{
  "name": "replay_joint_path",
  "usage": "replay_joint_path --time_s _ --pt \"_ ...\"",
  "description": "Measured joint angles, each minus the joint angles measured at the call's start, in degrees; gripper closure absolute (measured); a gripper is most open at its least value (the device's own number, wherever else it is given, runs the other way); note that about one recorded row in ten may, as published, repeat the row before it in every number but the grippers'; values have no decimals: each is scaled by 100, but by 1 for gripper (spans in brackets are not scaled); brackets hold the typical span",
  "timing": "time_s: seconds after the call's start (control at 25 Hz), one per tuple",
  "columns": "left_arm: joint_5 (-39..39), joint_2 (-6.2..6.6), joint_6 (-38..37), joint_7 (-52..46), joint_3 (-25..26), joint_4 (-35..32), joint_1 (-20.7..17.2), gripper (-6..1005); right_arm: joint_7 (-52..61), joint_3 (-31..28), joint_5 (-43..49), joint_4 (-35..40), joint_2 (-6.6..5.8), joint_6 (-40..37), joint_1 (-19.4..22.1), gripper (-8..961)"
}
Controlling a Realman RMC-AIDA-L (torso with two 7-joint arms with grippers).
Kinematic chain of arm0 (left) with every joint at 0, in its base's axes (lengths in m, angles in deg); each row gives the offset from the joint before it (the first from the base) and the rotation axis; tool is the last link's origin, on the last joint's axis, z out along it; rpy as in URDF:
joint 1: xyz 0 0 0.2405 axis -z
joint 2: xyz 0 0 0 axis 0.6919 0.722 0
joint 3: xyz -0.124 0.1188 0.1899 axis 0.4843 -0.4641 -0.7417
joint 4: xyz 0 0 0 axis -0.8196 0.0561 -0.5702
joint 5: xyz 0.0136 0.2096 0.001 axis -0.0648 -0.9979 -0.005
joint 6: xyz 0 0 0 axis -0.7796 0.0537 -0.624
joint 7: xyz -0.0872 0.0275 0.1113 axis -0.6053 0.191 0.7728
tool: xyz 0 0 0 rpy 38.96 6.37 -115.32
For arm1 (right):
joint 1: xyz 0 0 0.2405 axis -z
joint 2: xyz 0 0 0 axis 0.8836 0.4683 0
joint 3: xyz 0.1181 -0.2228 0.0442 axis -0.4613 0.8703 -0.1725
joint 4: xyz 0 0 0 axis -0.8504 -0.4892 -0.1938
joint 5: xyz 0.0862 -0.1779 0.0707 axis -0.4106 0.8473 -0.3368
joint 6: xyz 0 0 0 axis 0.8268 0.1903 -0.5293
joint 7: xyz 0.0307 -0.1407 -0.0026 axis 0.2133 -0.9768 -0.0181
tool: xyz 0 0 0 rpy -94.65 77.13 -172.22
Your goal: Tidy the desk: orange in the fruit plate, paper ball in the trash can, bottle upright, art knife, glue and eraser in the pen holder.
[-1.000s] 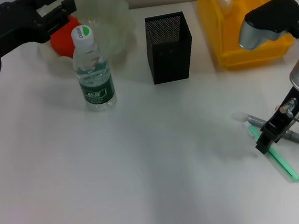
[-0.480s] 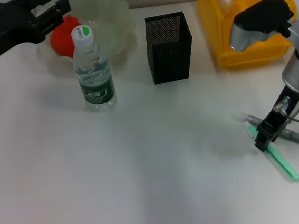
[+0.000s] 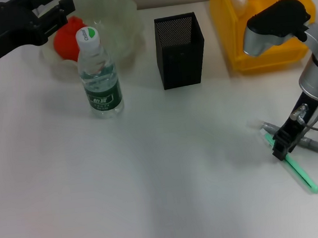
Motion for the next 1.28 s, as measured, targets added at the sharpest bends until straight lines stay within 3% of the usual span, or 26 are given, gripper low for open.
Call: replay_joint_path --time_s 0.36,0.48,0.52,0.56,0.64,0.68,0.72,0.76,0.92,1.0,1.08,1.12,1.16,1.28 --pt "29 0 -72 8 0 -6 -93 482 5 -44 -54 55 8 -44 83 797" --pt "141 0 -170 87 55 -12 -143 482 -144 -231 -279 593 -12 -247 311 846" --pt "198 -1 -216 121 90 -14 -165 482 -332 -619 -536 1042 -40 -483 487 851" --pt "254 0 -265 137 116 -14 -187 482 -332 -619 -536 1042 -40 -483 487 856" --pt "370 0 -356 155 188 -15 -220 482 -742 -1304 -987 1399 -80 -857 640 861" --pt "412 0 -420 163 248 -15 -232 482 -1028 -1732 -1288 1448 -122 -1045 684 861" --pt "455 0 -519 185 349 -11 -241 482 -1600 -2472 -1930 1328 -253 -1299 749 861" --pt "473 0 -545 196 381 -4 -242 482 -1600 -2472 -1930 1328 -253 -1299 749 861" --pt "732 0 -687 415 460 146 -249 482 -2997 -3713 -3482 66 -622 -1119 901 861" --pt "887 -3 -719 533 461 280 -252 482 -4063 -4179 -4429 -768 -671 -643 1046 861" --pt "1135 -6 -781 734 462 544 -240 482 -5238 -4358 -5291 -1434 -593 0 1194 861" --pt "1251 -4 -811 833 464 669 -233 482 -6301 -4310 -5819 -1704 -404 592 1247 861" --pt "1355 -3 -852 933 465 790 -221 482 -6301 -4310 -5819 -1704 -404 592 1247 861" --pt "1645 2 -982 1237 496 1122 -198 483 -7595 -4253 -6065 -1825 -26 1358 1111 861"
